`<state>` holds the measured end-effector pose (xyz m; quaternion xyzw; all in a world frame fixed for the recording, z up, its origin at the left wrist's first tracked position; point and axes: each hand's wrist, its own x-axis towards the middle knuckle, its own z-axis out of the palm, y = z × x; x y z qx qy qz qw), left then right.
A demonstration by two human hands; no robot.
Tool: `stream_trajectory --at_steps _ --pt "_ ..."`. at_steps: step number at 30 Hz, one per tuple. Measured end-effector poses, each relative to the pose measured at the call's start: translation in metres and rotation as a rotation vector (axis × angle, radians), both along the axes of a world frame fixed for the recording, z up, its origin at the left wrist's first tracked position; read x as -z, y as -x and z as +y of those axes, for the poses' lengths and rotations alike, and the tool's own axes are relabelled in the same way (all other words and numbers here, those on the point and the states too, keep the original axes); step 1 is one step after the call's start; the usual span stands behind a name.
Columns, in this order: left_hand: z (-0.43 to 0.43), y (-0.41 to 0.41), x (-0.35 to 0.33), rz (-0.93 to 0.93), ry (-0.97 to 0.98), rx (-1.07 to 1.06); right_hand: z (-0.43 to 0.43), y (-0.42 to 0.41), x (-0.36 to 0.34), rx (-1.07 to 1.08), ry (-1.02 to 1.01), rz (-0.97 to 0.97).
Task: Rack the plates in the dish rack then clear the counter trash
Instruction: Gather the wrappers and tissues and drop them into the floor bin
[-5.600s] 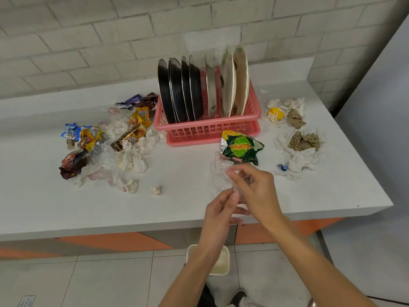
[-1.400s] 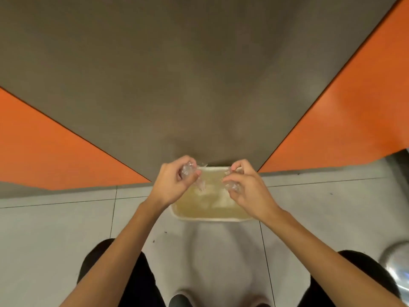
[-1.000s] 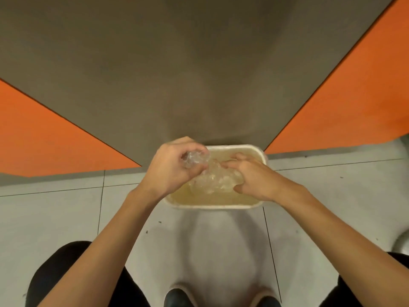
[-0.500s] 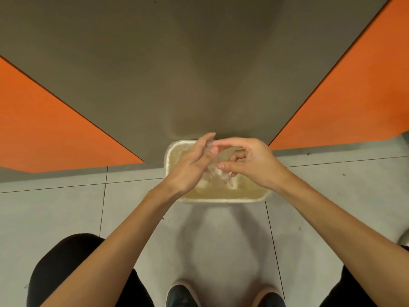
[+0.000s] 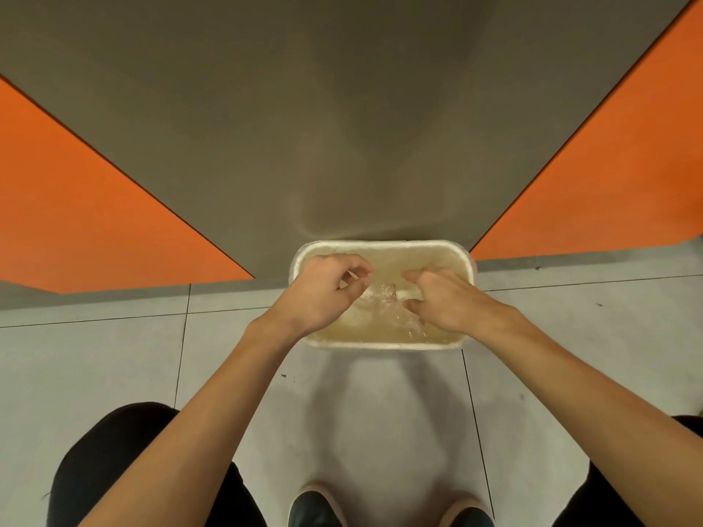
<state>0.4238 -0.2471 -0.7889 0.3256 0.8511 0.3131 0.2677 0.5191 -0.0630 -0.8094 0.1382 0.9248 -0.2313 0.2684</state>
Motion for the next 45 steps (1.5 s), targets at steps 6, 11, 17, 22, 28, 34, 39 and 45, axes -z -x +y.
stream_trajectory --at_steps 6,11,17,22,28,34,39,45 --pt "0.001 0.002 0.005 0.004 0.003 0.023 0.002 0.0 -0.016 -0.007 -0.025 0.175" --pt "0.005 0.005 0.003 -0.004 -0.003 0.032 0.004 -0.005 -0.025 -0.02 0.135 0.19" --pt "0.011 0.008 -0.007 0.001 -0.033 0.002 -0.012 0.005 0.018 -0.093 0.206 -0.083" --pt "0.011 0.007 -0.013 -0.004 0.016 0.03 -0.015 0.036 0.06 -0.264 0.024 -0.439" --pt "-0.006 0.009 -0.011 0.018 0.068 0.021 -0.01 0.04 0.039 -0.302 -0.086 -0.506" --pt "-0.005 0.01 -0.014 0.058 -0.057 -0.007 0.012 0.019 -0.028 -0.169 0.097 -0.085" --pt "0.005 -0.015 -0.052 0.045 -0.332 -0.15 0.017 -0.018 -0.097 -0.043 0.21 0.348" --pt "0.013 -0.047 -0.142 0.065 -0.655 -0.163 0.009 -0.046 -0.172 0.054 0.248 0.86"
